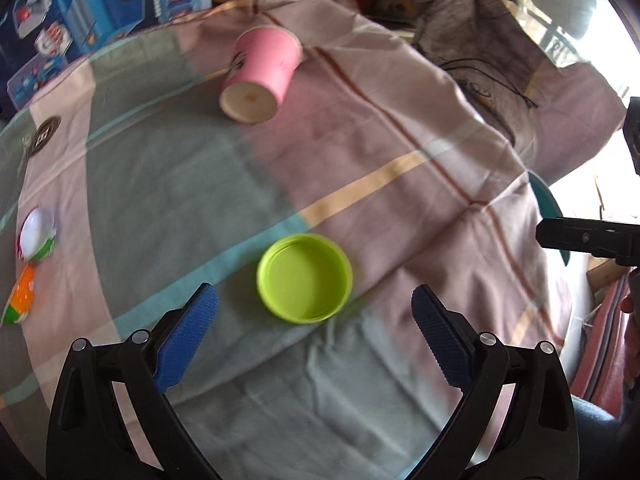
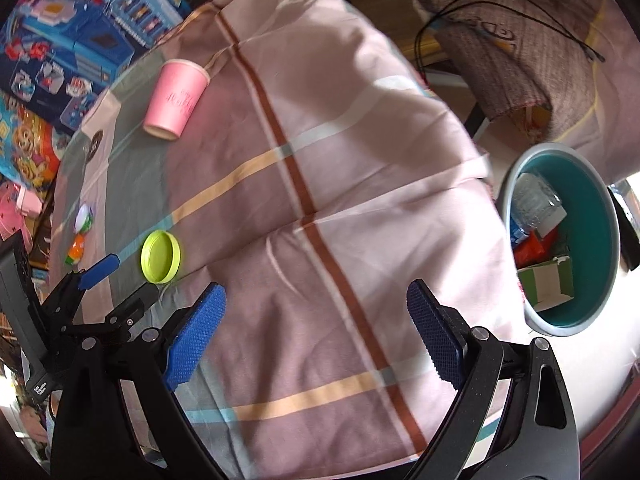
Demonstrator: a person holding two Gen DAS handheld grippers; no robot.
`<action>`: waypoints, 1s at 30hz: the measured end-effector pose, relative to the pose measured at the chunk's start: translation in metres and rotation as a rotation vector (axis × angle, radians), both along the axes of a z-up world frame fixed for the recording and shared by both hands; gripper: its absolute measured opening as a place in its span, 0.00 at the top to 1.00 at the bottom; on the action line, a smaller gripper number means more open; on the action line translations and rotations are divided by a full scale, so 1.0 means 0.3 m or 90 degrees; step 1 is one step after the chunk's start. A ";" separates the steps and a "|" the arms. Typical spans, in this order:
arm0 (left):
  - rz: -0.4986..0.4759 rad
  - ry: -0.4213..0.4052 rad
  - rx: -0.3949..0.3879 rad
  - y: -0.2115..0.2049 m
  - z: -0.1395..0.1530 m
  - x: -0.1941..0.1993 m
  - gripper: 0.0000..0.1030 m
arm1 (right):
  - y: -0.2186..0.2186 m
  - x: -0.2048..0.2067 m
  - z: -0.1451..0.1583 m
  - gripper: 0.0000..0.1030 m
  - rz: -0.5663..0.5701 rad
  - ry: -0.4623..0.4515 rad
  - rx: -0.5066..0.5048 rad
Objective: Collect trash
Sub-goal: 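Grasp the lime-green lid with the left tool while the right tool grasps the pink paper cup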
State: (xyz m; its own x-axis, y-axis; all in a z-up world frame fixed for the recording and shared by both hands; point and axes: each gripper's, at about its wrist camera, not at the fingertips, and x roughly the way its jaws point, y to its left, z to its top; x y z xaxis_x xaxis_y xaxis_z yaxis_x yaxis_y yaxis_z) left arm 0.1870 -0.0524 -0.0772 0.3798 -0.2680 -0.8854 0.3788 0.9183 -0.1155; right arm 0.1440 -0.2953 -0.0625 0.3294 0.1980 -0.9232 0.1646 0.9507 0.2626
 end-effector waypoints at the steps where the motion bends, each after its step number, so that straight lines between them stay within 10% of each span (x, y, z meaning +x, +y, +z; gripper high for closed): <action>1: 0.002 0.001 0.003 0.006 -0.008 0.002 0.05 | 0.017 0.006 -0.008 0.15 0.005 0.005 0.000; 17: -0.035 -0.027 0.059 -0.056 -0.078 0.014 0.20 | 0.048 0.077 -0.063 0.15 0.002 0.033 -0.005; 21: -0.024 -0.048 0.066 -0.046 -0.066 0.016 0.45 | 0.054 0.087 -0.079 0.15 0.002 0.041 -0.001; 30: 0.026 -0.037 -0.005 0.055 -0.014 0.093 0.46 | 0.117 0.156 -0.073 0.15 0.025 0.046 -0.005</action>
